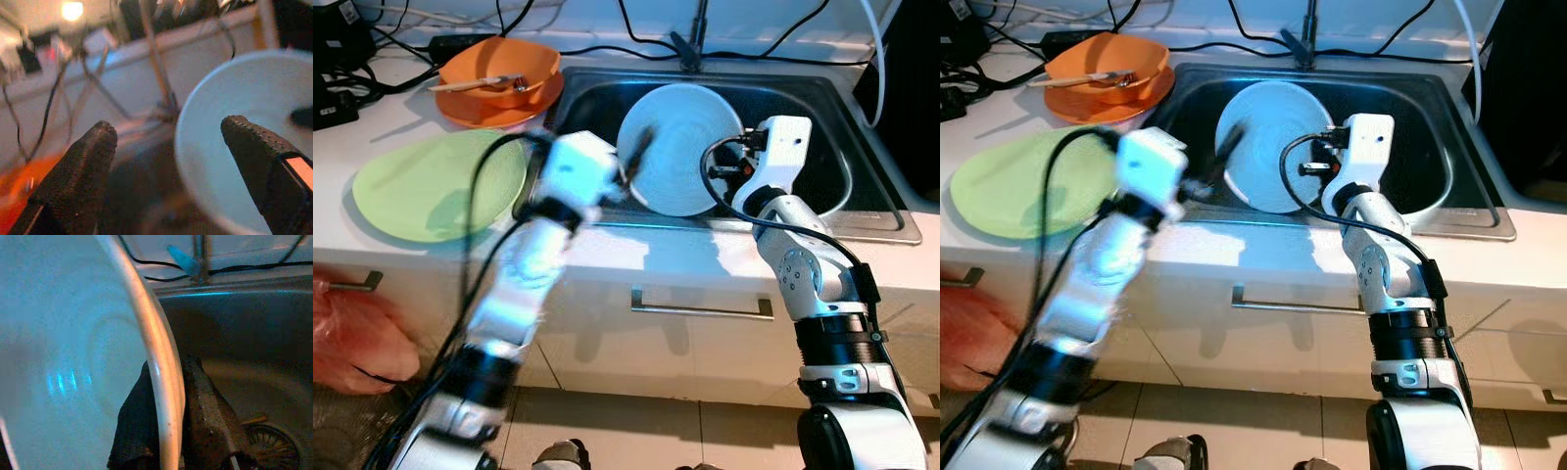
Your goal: Kitchen organization
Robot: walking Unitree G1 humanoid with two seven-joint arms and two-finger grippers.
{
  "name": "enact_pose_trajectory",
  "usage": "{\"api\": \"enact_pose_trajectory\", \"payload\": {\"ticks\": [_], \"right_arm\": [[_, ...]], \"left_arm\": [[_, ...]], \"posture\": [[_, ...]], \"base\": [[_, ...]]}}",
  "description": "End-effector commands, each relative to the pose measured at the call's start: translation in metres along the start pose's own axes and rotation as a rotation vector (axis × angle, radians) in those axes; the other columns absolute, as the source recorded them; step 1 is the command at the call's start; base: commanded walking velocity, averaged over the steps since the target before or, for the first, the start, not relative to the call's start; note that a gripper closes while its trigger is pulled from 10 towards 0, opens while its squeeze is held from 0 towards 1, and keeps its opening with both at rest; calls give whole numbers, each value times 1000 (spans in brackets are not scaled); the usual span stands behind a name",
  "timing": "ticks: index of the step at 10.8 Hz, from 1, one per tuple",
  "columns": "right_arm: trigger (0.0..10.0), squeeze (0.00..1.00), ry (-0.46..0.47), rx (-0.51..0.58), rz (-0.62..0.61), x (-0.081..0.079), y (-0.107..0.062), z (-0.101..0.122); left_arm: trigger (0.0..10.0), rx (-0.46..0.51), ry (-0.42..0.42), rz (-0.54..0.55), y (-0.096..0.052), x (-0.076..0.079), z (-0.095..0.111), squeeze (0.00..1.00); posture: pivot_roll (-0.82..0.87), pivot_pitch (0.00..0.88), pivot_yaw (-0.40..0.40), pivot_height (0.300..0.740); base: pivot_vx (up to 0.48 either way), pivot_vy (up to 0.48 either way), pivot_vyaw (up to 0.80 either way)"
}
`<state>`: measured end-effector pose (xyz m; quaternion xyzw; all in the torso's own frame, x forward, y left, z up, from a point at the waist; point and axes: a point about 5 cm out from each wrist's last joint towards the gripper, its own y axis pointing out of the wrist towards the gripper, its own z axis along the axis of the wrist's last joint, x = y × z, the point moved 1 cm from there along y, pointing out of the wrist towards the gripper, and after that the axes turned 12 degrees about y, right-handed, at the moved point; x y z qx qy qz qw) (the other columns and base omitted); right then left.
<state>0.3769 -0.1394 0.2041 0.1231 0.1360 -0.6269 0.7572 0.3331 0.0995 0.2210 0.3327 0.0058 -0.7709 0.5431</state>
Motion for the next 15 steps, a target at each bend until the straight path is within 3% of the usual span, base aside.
{"api": "enact_pose_trajectory", "payload": {"ticks": [1, 3, 4, 9, 12, 15], "right_arm": [[10000, 0, -26, -35, -72, 14, 1, -9], [10000, 0, -20, 10, -99, 19, 13, 0], [10000, 0, -24, 14, -100, 19, 16, 2], [10000, 0, -51, -21, -81, 12, 33, -1], [10000, 0, -93, -10, -104, 22, 41, 18], [10000, 0, -224, -88, -9, 15, 50, 27]], "left_arm": [[10000, -28, -16, -18, -5, -7, -1, 1000], [10000, -111, -25, -69, -22, -18, -13, 1000], [10000, -137, -34, -85, -23, -19, -15, 1000], [10000, -268, -65, -262, -8, -23, -27, 1000], [10000, -330, -82, -301, -6, -12, -44, 1000], [10000, -319, -141, -427, -7, 10, -39, 1000]], "posture": [[104, 147, 27, 740], [130, 159, 28, 740], [142, 168, 31, 740], [184, 205, 76, 740], [179, 212, 101, 740], [183, 220, 108, 740]], "base": [[0, 0, 0], [0, 0, 0], [0, 0, 0], [0, 0, 0], [0, 0, 0], [0, 0, 0]]}}
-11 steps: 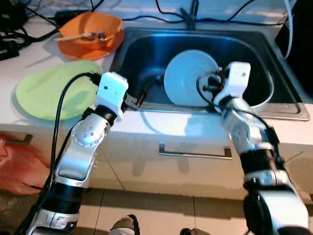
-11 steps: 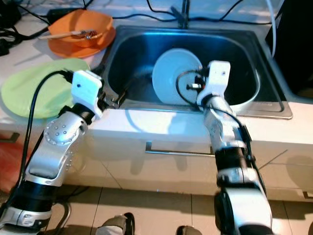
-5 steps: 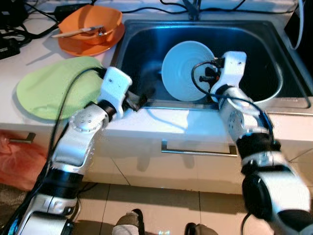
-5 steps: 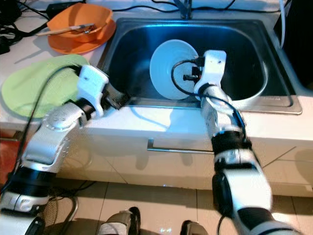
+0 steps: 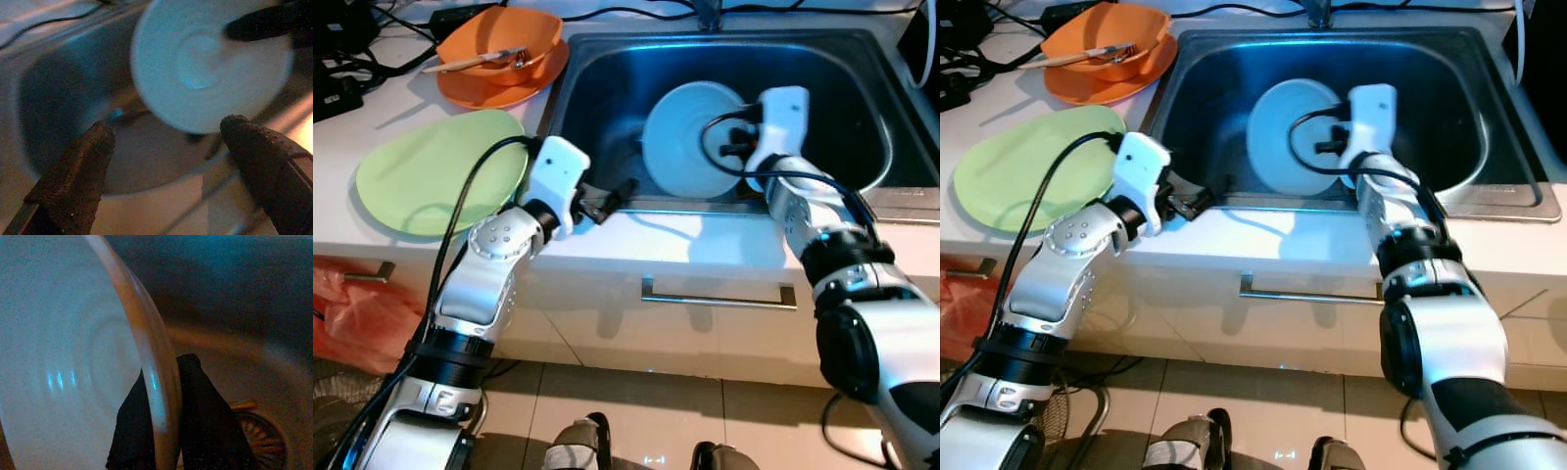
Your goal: Kitchen organization
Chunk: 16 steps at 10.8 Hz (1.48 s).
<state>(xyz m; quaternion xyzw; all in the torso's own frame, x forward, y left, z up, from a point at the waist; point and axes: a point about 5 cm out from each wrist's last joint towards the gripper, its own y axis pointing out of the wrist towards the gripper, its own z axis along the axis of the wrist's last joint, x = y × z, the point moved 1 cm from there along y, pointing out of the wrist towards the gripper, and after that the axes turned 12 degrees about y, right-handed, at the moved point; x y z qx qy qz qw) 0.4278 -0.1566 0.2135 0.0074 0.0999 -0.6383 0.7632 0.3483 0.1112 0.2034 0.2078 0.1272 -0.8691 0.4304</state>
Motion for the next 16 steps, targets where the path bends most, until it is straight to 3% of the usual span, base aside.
{"api": "enact_pose_trajectory", "payload": {"ticks": [1, 5, 7, 8, 9, 14, 16], "right_arm": [[10000, 0, -31, 19, 44, -5, 1, 11], [10000, 0, -143, -75, 79, -8, 3, -8], [10000, 0, -164, -19, 25, -4, 3, 5], [10000, 855, -137, -18, 1, 2, 2, 8], [10000, 1000, -165, -39, -6, 4, 2, 3], [10000, 1000, -221, -93, 17, 6, 1, -8], [10000, 1000, -212, -45, 26, 5, 1, 1]], "left_arm": [[10000, -65, -34, -99, 0, 16, -14, 996], [10000, -68, -37, -270, -9, 32, -6, 933], [10000, -87, -33, -275, -11, 30, -8, 914], [10000, -94, -37, -268, -11, 29, -10, 910], [10000, -96, -44, -262, -10, 28, -10, 910], [10000, -109, -57, -256, -11, 29, -13, 886], [10000, -115, -66, -221, -12, 26, -15, 875]], "posture": [[186, 221, 109, 740], [206, 239, 131, 740], [214, 241, 130, 740], [212, 242, 130, 740], [210, 242, 128, 740], [205, 234, 117, 740], [204, 230, 113, 740]], "base": [[0, 0, 0], [0, 0, 0], [0, 0, 0], [0, 0, 0], [0, 0, 0], [0, 0, 0], [0, 0, 0]]}}
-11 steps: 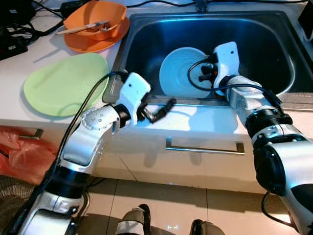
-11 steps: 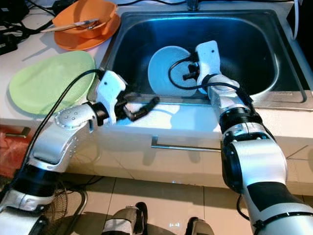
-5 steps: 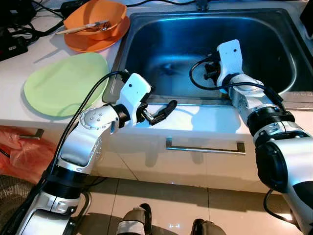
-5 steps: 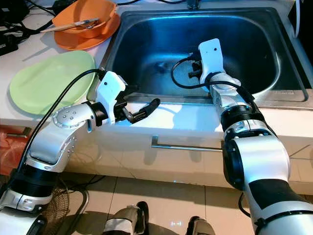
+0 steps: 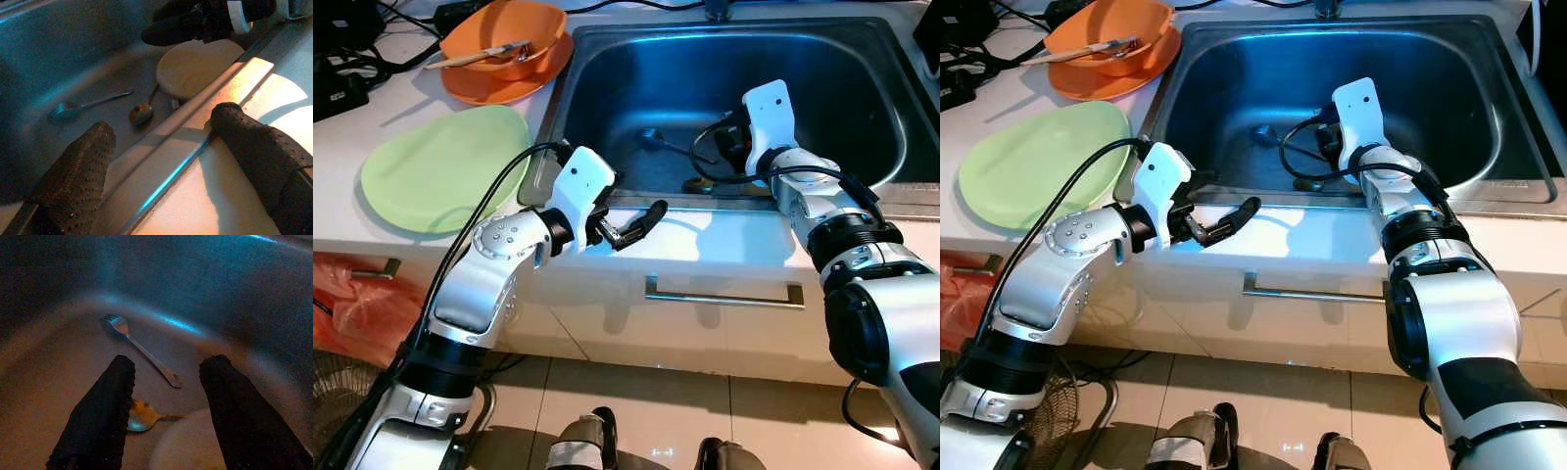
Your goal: Kitchen organization
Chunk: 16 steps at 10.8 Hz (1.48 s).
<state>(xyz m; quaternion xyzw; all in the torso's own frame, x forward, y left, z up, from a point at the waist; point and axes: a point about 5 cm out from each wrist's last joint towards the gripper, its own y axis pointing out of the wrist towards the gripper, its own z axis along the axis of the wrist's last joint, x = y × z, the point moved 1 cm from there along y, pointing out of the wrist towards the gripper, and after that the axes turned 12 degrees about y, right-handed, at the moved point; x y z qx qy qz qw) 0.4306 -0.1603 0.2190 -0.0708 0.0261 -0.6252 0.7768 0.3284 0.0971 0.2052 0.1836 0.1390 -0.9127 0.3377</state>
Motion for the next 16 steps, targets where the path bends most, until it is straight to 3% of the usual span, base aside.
{"api": "enact_pose_trajectory", "payload": {"ticks": [1, 4, 7, 9, 13, 16], "right_arm": [[10000, 1000, 5, 9, 13, 0, 0, -1], [10000, 1000, 86, 156, 137, -17, 0, 18], [10000, 1000, 146, 272, 158, -21, -10, 28], [10000, 1000, 183, 302, 150, -21, -18, 27], [10000, 1000, 259, 266, 121, -23, -32, 6], [10000, 1000, 293, 256, 95, -24, -41, 1]], "left_arm": [[10000, -115, -58, 11, -4, 4, -27, 871], [10000, -101, 3, 149, -5, -6, -27, 1000], [10000, -182, 101, 400, -6, -32, -33, 1000], [10000, -241, 146, 494, -11, -30, -41, 1000], [10000, -300, 321, 473, -34, -22, -39, 1000], [10000, -439, 453, 628, -72, -40, -48, 1000]], "posture": [[196, 222, 105, 740], [171, 193, 92, 740], [149, 146, 85, 740], [149, 131, 77, 740], [164, 136, 76, 740], [173, 144, 72, 740]], "base": [[0, 0, 0], [0, 0, 0], [0, 0, 0], [0, 0, 0], [0, 0, 0], [0, 0, 0]]}}
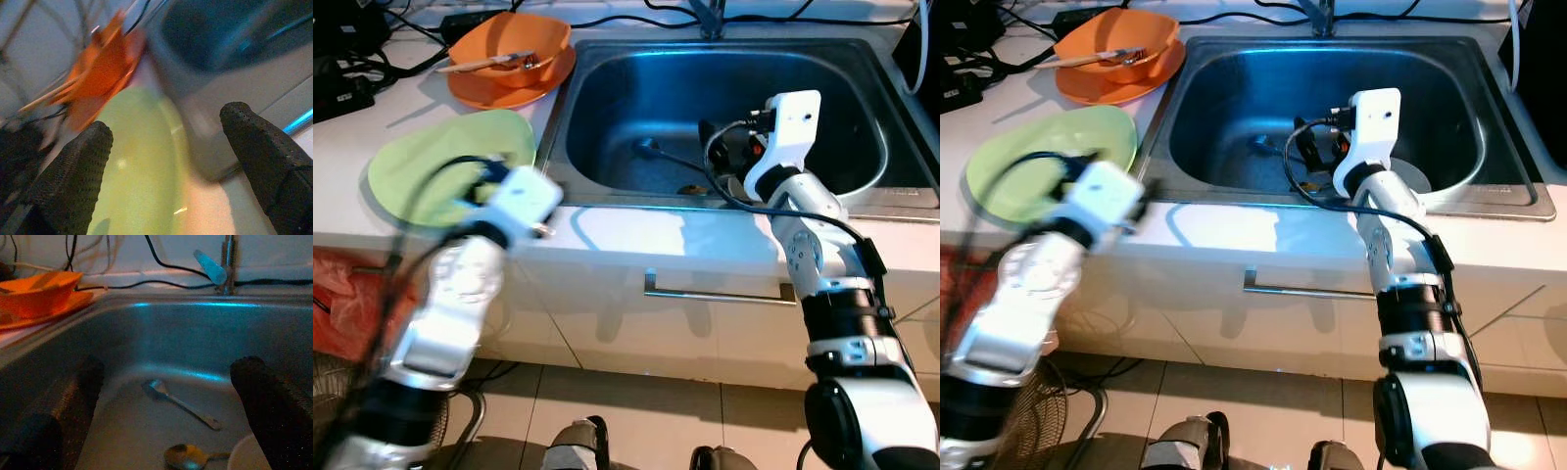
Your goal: Kitchen organization
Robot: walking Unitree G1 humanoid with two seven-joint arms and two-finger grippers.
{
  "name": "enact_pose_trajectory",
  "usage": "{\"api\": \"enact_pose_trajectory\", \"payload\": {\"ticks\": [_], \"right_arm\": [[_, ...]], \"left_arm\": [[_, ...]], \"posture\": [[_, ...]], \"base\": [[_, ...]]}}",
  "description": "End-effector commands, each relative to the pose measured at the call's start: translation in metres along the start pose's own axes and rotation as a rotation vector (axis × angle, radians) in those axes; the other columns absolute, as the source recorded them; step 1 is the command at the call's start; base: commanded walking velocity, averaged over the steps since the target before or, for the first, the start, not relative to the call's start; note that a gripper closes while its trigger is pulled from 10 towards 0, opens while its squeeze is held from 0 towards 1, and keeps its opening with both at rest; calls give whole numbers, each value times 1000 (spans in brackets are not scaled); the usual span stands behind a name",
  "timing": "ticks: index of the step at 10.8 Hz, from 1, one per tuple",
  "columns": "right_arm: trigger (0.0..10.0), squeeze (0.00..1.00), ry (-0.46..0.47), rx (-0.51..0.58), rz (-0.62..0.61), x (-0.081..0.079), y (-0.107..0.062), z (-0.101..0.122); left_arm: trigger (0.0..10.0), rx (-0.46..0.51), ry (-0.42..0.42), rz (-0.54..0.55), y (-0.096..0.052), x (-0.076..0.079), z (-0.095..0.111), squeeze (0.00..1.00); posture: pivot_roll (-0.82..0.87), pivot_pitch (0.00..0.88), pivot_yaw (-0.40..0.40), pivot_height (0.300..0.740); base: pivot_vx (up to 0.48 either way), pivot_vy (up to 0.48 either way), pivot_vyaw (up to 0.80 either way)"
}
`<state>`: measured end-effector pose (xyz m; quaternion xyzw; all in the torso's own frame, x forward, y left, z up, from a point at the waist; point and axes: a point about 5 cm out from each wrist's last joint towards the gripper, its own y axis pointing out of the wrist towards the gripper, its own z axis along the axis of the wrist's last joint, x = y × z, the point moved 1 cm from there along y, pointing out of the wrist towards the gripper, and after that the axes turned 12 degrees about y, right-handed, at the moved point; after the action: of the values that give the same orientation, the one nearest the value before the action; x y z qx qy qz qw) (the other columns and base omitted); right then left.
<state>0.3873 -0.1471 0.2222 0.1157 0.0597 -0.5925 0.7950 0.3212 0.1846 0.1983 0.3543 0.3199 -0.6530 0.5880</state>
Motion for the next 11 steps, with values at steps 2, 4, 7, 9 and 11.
{"api": "enact_pose_trajectory", "payload": {"ticks": [2, 4, 7, 9, 11], "right_arm": [[10000, 1000, 25, 3, -11, -2, -4, 1], [10000, 1000, 29, 7, -17, -3, -4, 5], [10000, 1000, 32, 28, -31, -2, -4, 13], [10000, 1000, 34, 33, -40, -2, -5, 14], [10000, 1000, 35, 36, -45, -1, -5, 14]], "left_arm": [[10000, -163, 62, 47, -7, -11, -39, 1000], [10000, -201, 59, 46, -12, -10, -47, 1000], [10000, -215, 71, 8, -2, -8, -52, 0], [10000, -228, 27, -34, 4, -6, -57, 0], [0, -259, 8, -77, 9, -6, -67, 0]], "posture": [[179, 144, 73, 740], [181, 146, 73, 740], [179, 147, 80, 740], [177, 149, 84, 740], [175, 149, 87, 740]], "base": [[0, 0, 0], [0, 0, 0], [0, 0, 0], [0, 0, 0], [0, 0, 0]]}}
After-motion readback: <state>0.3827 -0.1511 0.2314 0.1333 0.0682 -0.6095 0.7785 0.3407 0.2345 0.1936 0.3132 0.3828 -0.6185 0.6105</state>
